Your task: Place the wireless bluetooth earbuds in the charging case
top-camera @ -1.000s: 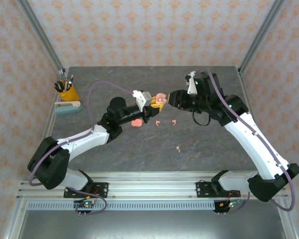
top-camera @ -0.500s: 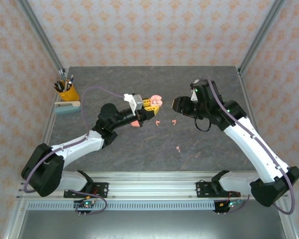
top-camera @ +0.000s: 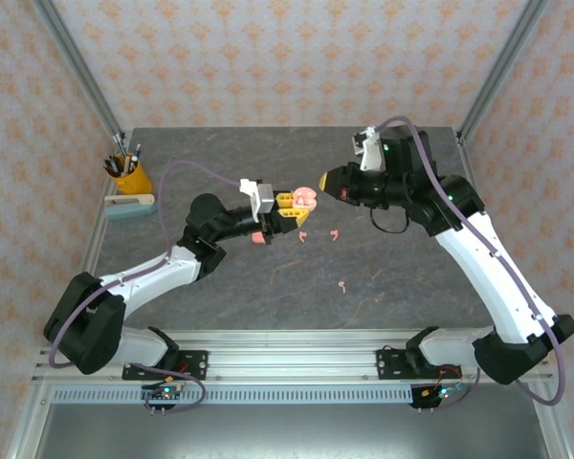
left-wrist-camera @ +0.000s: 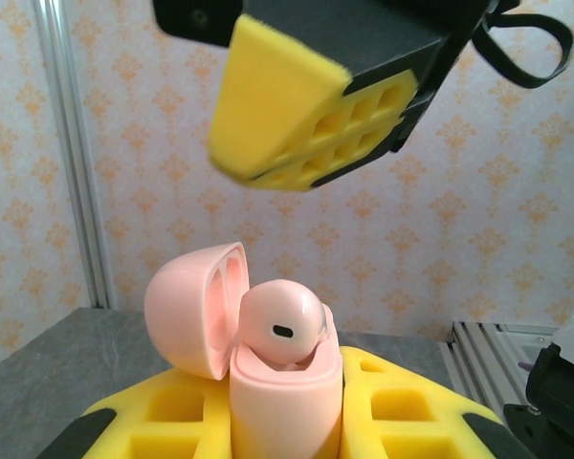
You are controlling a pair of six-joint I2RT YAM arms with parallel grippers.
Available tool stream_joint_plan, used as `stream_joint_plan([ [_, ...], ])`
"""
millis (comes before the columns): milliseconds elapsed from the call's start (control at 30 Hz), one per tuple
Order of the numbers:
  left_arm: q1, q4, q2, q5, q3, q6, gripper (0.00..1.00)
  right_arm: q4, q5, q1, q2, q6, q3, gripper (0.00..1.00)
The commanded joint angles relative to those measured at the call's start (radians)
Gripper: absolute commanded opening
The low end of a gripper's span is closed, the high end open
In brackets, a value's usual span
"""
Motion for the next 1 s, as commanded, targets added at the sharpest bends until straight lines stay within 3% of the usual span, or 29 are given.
stream_joint_plan([
  [0,0.011,-0.002,0.011,0.04,0.043,0.034,0.0,0.02,-0.062,-0.003,0.02,0.013,0.024,0.01],
  [967,0.016,-0.008,0.063,0.04,0.098,0.039,0.0,0.058,-0.12,0.014,0.069,0.016,-0.046,0.0],
])
